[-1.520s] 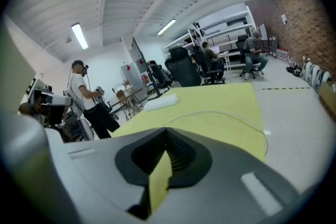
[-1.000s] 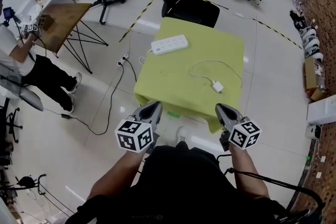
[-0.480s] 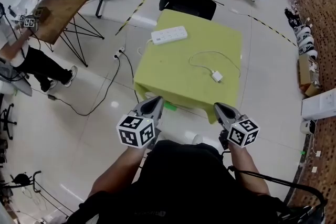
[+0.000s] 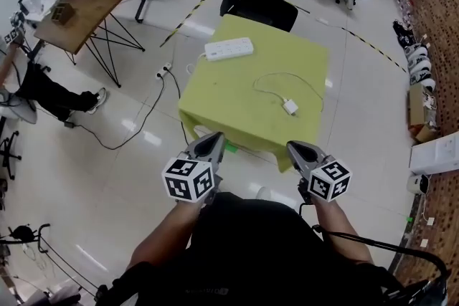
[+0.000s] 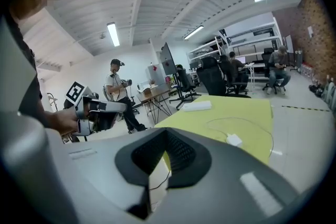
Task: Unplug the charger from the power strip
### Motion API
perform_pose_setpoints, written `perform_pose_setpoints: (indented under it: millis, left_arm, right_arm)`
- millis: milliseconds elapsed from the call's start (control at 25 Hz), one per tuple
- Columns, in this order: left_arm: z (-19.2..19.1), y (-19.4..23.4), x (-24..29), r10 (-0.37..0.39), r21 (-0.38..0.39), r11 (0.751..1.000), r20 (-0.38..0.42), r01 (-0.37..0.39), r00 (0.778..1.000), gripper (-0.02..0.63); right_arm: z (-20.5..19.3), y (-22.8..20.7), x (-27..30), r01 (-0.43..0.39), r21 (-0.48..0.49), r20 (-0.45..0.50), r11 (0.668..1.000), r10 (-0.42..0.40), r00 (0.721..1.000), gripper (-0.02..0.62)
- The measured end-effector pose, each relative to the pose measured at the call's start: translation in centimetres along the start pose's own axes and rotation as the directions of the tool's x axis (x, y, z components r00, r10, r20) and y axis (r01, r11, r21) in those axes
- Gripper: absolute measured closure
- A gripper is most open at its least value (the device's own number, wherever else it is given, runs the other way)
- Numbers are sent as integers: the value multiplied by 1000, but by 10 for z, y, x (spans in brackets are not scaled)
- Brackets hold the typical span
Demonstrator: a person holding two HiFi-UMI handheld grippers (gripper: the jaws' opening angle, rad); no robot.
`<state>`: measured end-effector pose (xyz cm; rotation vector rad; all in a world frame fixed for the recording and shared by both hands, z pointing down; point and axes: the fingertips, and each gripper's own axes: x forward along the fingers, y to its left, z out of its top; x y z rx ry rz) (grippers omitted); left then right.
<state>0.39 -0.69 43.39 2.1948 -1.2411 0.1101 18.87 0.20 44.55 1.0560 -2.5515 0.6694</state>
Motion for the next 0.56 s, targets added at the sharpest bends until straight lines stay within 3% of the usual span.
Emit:
perform_pose_setpoints:
  millis: [320,560]
  left_arm:
    - [-5,-3,-5,39,22,999,-20,-39,999,601]
    - [-6,-17,6,27,37,999,-28,-26,999,601]
  right_arm:
    - [-5,-3,0,-38,9,-2,999,38,999,594]
    - [-7,-12,-7,-41,8,-4,999,41,999,594]
